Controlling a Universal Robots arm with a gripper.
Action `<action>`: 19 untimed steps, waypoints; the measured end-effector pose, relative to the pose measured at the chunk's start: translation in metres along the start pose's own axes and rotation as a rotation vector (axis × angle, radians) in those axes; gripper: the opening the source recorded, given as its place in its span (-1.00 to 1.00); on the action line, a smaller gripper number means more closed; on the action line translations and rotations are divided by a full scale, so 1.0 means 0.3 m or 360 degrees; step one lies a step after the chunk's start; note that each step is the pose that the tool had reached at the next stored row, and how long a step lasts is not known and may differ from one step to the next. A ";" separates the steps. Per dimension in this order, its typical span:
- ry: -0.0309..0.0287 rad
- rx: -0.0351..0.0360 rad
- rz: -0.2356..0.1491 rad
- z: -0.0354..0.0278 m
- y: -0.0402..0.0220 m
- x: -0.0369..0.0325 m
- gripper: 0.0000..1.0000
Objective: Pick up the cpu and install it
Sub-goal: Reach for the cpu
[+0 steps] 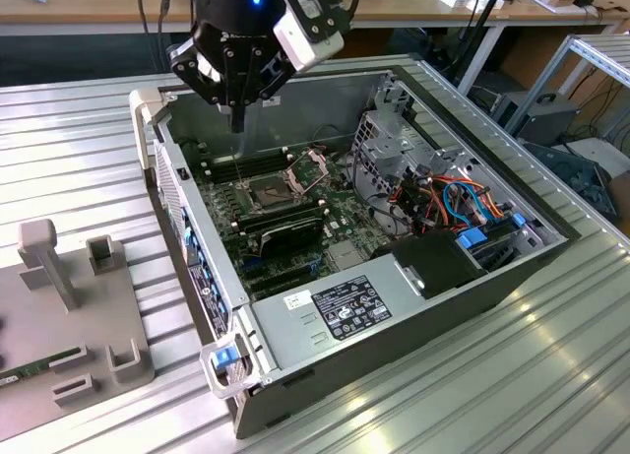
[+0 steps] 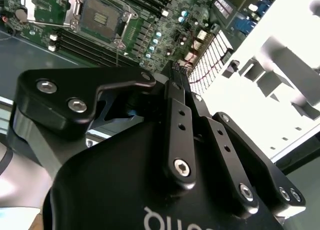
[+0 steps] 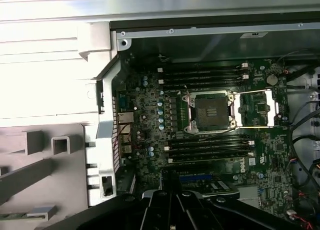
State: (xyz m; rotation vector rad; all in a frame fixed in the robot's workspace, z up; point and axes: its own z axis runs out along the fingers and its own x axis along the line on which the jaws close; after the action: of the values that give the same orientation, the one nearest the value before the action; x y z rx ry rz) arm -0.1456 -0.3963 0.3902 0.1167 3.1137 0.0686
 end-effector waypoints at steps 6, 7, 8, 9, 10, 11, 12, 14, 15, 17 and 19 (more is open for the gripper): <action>0.00000 0.0000 0.0000 -0.001 -0.005 0.068 -0.79; 0.00001 0.0000 0.0000 -0.001 -0.006 0.084 -0.79; 0.00001 0.0000 0.0000 -0.001 -0.007 0.098 -0.79; 0.00001 0.0000 0.0000 -0.001 -0.009 0.118 -0.79; 0.00000 0.0000 0.0000 0.000 -0.010 0.132 -0.79; -0.00001 0.0000 0.0000 0.000 -0.012 0.161 -0.79; 0.00000 0.0000 0.0000 0.000 -0.013 0.174 -0.79; 0.00000 0.0000 0.0000 0.001 -0.017 0.220 -0.79; 0.00000 0.0000 0.0000 0.002 -0.019 0.249 -0.79; -0.00001 0.0001 0.0000 0.004 -0.022 0.290 -0.79; 0.00000 0.0001 0.0000 0.005 -0.025 0.326 -0.79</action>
State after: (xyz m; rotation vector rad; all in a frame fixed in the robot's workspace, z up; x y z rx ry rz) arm -0.2437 -0.3964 0.3861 0.1166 3.1137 0.0677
